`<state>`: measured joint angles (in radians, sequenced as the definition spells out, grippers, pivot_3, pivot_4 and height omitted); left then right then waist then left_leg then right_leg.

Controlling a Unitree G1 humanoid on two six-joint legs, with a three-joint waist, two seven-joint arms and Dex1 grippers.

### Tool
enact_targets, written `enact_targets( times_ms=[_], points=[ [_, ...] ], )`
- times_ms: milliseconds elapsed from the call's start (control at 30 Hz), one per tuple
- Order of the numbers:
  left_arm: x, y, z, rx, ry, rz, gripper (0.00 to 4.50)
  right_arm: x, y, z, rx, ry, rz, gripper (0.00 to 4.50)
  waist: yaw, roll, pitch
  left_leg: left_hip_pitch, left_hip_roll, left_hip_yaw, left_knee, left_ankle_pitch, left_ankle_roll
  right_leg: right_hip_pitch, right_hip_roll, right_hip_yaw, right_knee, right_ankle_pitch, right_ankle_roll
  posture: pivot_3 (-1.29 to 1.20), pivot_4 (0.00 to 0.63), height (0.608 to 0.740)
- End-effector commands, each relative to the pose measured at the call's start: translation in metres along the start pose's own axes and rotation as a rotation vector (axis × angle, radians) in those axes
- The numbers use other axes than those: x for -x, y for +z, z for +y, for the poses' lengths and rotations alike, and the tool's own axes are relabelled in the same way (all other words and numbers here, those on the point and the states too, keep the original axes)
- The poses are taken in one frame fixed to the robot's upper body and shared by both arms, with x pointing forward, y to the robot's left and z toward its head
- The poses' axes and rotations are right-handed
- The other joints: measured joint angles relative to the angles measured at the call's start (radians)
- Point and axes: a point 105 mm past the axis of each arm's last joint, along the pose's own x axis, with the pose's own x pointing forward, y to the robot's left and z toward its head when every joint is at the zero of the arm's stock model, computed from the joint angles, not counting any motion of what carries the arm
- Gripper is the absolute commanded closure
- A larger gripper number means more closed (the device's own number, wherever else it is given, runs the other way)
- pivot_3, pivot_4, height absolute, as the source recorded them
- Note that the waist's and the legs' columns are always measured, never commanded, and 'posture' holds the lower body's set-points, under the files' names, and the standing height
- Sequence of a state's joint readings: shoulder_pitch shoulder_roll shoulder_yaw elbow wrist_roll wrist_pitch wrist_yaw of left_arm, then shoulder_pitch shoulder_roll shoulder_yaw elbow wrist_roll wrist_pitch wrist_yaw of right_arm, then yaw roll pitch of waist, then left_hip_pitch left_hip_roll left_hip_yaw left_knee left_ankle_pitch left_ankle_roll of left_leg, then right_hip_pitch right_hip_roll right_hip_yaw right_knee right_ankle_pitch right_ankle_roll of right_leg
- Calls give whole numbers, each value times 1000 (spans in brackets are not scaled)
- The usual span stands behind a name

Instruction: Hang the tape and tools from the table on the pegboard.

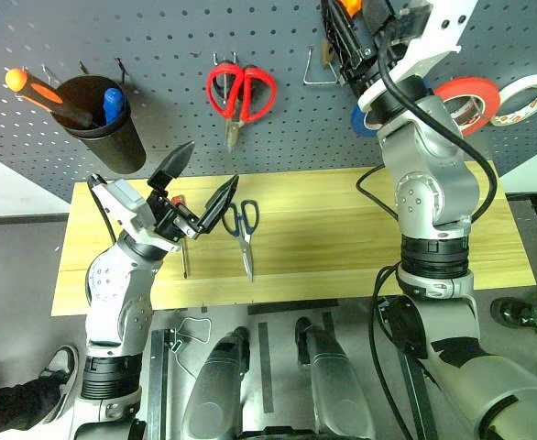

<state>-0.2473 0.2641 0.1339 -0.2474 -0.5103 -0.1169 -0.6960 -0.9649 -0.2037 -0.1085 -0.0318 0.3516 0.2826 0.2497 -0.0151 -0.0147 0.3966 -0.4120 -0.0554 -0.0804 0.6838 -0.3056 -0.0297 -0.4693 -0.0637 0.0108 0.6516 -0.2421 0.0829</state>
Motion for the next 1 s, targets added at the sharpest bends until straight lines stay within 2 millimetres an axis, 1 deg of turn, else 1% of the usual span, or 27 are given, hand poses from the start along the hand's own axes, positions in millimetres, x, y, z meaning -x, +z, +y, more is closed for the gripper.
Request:
enact_targets(
  times_ms=[33, 300, 600, 767, 867, 933, 967, 1000],
  points=[
    [1, 4, -1, -19, -4, -1, 0, -3, 25, -1, 24, -12, -92, 2194, 0, 0, 0, 0, 0, 0, 0, 0, 0, 0, 0, 0, 0, 0, 0, 85, 377, 740],
    [1, 2, 0, -18, -1, 7, 0, 4, 13, -1, 21, -21, -48, 2194, 0, 0, 0, 0, 0, 0, 0, 0, 0, 0, 0, 0, 0, 0, 0, 85, 379, 740],
    [1, 3, 0, -20, 2, 18, 0, 16, -11, 14, -37, -33, 27, 2194, 1, 0, 0, 0, 0, 0, 0, 0, 0, 0, 0, 0, 0, 0, 0, 90, 388, 740],
    [1, 3, 0, -23, 6, 21, 0, 19, -20, 20, -55, -31, 56, 2194, 0, 0, 0, 0, 0, 0, 0, 0, 0, 0, 0, 0, 0, 0, 0, 90, 389, 740],
    [1, 3, 0, -24, 6, 19, 0, 18, -22, 18, -74, -42, 66, 2194, 0, 0, 0, 0, 0, 0, -1, 0, 0, 0, 0, 0, 0, 0, 0, 89, 387, 740],
    [1, 2, 0, -25, 6, 18, 0, 17, -21, 15, -84, -48, 68, 1490, 0, 0, 0, 0, 0, 0, -1, 0, 0, 0, 0, 0, 0, 0, 0, 88, 386, 740],
    [1, 2, 0, -26, 6, 18, 0, 17, -20, 14, -84, -50, 69, 1333, 0, 0, 0, 0, 0, 0, -1, 0, 0, 0, 0, 0, -1, 0, 0, 88, 386, 740],
    [1, 2, 0, -26, 6, 18, 0, 17, -21, 12, -79, -58, 71, 971, 0, 0, 0, 0, 0, 0, -1, 0, 0, 0, 0, 0, -1, 0, 0, 87, 385, 740]
  ],
)
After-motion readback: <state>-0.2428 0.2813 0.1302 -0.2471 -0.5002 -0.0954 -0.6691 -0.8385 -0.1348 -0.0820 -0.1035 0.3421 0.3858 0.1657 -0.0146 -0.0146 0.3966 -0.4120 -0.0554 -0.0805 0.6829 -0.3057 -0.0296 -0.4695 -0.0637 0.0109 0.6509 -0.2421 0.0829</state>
